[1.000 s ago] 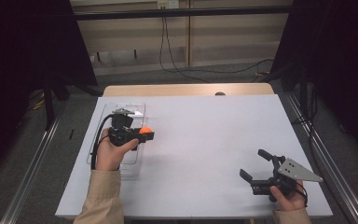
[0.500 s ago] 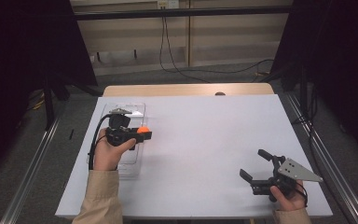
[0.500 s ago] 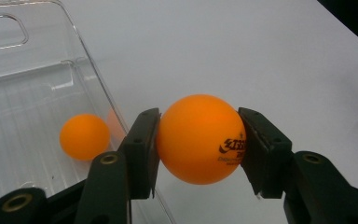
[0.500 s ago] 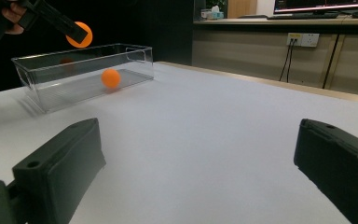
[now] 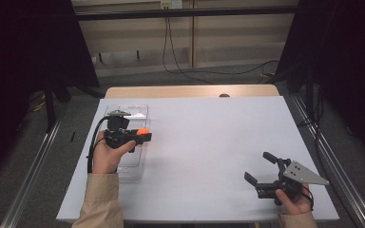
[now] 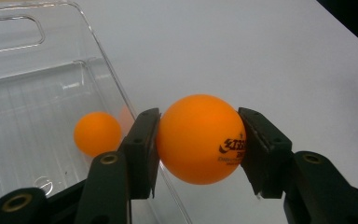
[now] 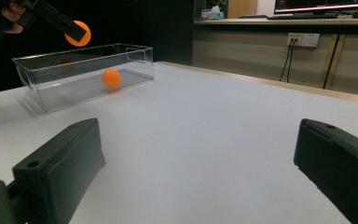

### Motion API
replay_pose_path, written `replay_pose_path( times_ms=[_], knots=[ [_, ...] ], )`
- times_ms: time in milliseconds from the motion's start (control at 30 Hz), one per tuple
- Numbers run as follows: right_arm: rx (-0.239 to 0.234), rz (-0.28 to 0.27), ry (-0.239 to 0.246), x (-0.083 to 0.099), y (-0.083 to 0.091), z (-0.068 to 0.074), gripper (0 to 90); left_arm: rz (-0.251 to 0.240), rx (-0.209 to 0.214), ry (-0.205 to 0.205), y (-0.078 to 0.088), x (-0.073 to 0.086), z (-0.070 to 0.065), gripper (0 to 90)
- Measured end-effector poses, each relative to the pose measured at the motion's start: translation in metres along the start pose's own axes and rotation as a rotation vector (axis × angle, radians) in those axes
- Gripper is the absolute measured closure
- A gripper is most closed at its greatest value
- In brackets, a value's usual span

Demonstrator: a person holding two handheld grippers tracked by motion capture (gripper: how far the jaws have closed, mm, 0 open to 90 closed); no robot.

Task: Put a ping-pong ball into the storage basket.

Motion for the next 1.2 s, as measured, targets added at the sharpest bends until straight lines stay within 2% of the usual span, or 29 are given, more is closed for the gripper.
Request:
replay_pose_path(
  times_ms=[1200],
  knots=[
    [0.001, 0.002, -0.002, 0.000, 0.000, 0.000, 0.7, -0.014, -0.030, 0.011, 0.004, 0.002, 0.012, 51.0]
  ],
)
Point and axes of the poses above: each handheld gripper's, and its own axes: y roughly backward along the jaws, x roughly out of its underside, z roughly to its left, the point moved 3 cm from there along -y, roughly forward along the jaws, and after that the axes turned 3 degrees about y, right-handed, at the moved point
